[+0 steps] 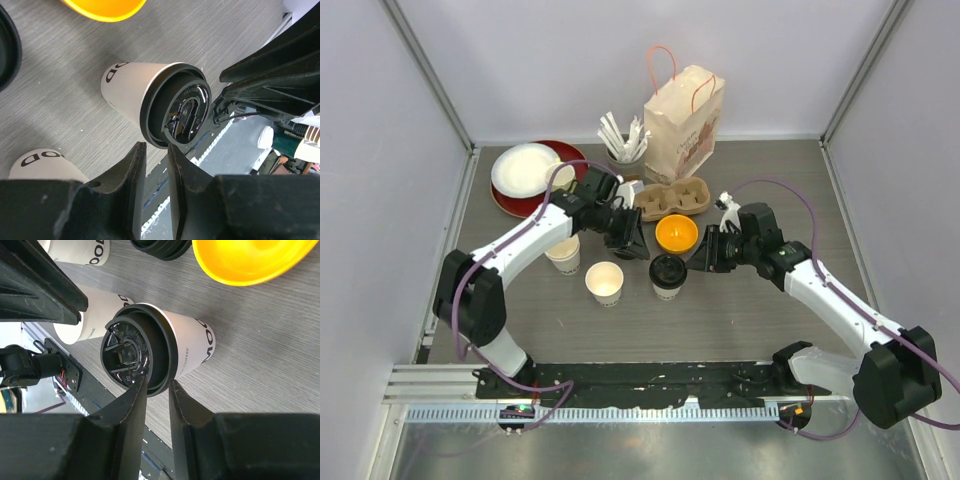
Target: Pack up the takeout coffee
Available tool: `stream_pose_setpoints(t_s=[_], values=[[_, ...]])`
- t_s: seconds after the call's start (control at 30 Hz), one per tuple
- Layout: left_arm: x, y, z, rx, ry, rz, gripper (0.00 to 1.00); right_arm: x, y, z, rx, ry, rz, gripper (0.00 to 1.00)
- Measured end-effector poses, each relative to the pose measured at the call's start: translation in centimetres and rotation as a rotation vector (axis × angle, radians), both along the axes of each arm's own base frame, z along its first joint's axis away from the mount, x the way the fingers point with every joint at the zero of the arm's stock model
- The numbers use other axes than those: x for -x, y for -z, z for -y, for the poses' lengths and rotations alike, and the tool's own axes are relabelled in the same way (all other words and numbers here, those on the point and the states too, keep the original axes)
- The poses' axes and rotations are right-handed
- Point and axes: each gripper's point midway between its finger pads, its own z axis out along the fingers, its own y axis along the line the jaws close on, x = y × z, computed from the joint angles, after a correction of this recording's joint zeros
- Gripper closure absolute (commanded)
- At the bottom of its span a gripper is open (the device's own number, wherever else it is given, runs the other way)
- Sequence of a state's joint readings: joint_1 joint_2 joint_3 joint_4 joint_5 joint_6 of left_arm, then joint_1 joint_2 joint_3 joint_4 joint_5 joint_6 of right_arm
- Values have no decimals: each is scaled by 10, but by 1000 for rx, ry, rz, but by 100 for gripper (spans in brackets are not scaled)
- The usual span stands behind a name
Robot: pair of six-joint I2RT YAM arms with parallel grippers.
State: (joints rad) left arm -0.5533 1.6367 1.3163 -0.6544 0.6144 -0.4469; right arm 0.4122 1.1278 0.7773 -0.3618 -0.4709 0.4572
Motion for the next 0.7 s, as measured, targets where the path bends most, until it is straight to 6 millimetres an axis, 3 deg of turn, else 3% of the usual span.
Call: stream_pose_setpoints(t_s=[0.7], values=[[11,29,8,-13,7,-84,77,-1,20,-1,9,3,-36,74]])
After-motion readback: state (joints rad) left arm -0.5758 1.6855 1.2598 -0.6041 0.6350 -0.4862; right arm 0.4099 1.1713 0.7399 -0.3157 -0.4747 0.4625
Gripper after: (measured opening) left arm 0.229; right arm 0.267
